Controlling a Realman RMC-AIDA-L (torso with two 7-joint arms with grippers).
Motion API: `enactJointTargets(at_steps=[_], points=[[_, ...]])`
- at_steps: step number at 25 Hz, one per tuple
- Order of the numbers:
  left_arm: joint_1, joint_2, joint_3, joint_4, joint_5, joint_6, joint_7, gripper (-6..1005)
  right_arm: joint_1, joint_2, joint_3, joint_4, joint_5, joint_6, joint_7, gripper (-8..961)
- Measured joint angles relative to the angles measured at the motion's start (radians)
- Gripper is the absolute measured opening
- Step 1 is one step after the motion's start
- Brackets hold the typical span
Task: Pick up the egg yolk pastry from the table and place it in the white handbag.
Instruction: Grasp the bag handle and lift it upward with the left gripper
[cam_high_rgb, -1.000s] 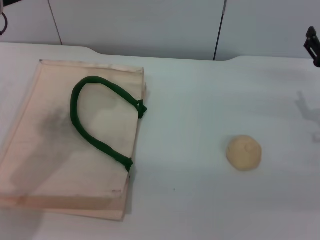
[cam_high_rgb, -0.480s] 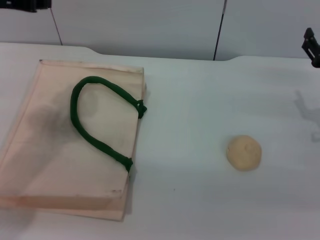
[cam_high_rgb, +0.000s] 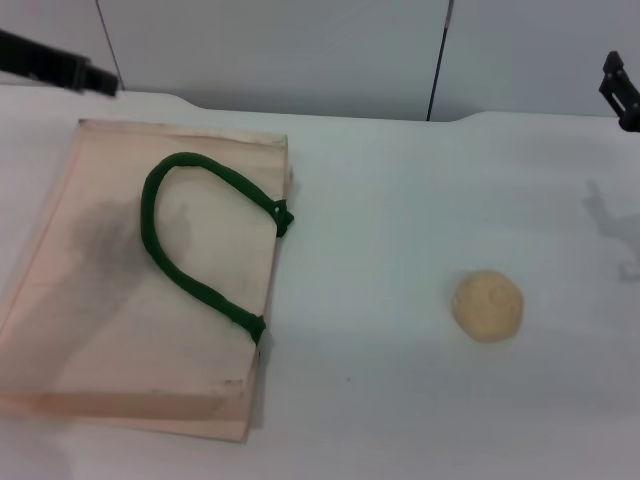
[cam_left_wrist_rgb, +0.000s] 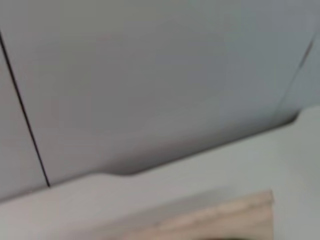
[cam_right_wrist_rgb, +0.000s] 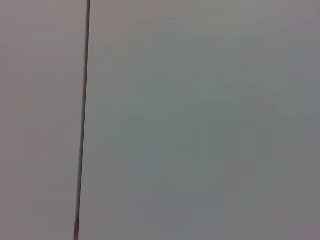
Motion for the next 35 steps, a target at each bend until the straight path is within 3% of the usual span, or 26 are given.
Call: enactJointTargets(at_steps=[8, 22, 35], points=[[-0.063, 0.030, 0.000, -0.202, 0.074, -0.002, 0.022, 310, 0.000, 0.000, 0.000, 0.000, 0.000, 0.000, 0.002, 768], [-0.111, 0.043, 0.001, -0.395, 0.118, 0.109, 0.045, 308, 0.000, 0.000, 0.000, 0.000, -0.001, 0.011, 0.002, 768], [-0.157, 0.041, 0.012, -0.543, 0.159, 0.210, 0.065, 307, 0.000, 0.002, 0.000, -0.002, -0.013, 0.027, 0.003, 768]])
